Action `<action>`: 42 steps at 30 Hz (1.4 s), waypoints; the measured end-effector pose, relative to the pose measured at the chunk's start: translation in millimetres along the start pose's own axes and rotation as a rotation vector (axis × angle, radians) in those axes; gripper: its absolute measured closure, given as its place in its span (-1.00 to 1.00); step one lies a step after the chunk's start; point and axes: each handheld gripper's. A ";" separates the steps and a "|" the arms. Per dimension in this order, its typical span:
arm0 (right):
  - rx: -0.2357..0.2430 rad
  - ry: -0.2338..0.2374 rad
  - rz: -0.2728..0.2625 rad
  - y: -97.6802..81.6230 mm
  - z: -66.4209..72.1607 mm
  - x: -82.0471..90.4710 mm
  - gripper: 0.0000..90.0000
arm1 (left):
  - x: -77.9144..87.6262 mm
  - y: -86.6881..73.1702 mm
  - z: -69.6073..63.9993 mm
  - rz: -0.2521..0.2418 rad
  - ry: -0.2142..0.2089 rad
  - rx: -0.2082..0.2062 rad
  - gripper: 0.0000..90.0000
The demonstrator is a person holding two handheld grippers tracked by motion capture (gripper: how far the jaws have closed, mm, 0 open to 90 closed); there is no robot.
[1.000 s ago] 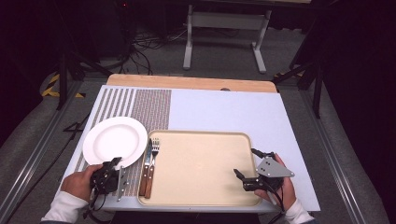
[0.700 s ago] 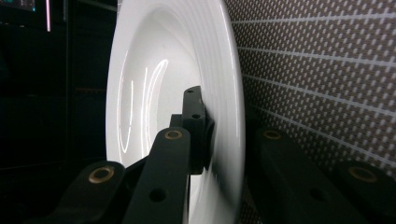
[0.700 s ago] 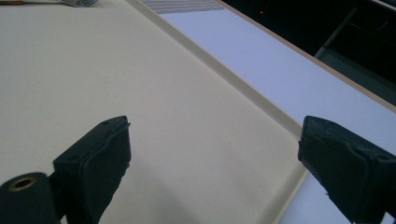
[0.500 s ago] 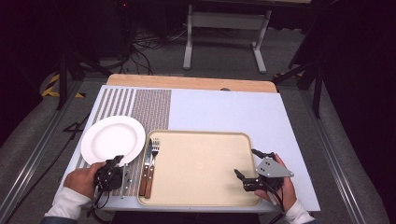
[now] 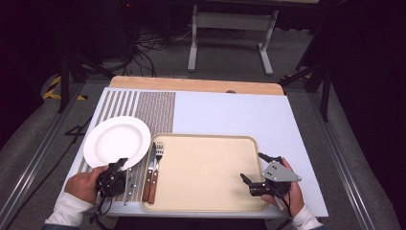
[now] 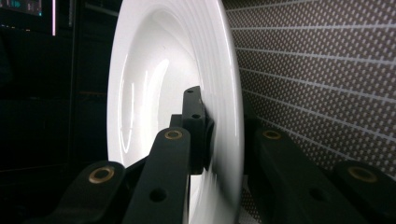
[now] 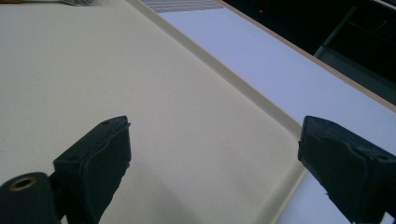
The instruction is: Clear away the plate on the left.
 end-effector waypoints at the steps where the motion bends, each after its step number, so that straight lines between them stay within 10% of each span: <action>1: 0.000 -0.002 0.000 0.1 0.1 0.0 -0.77 | 0.7 0.3 1.0 -0.004 -0.001 0.002 0.80; 42: -0.038 -0.043 -0.013 -2.6 -6.9 1.6 -0.78 | 18.6 73.5 14.2 -0.141 0.047 -0.072 0.80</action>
Point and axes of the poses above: each handheld gripper's, and its own axes: x roughly backward along the jaws, y roughly out of its top, z roughly to its left, and after that the axes turned 12 degrees about z, right-handed
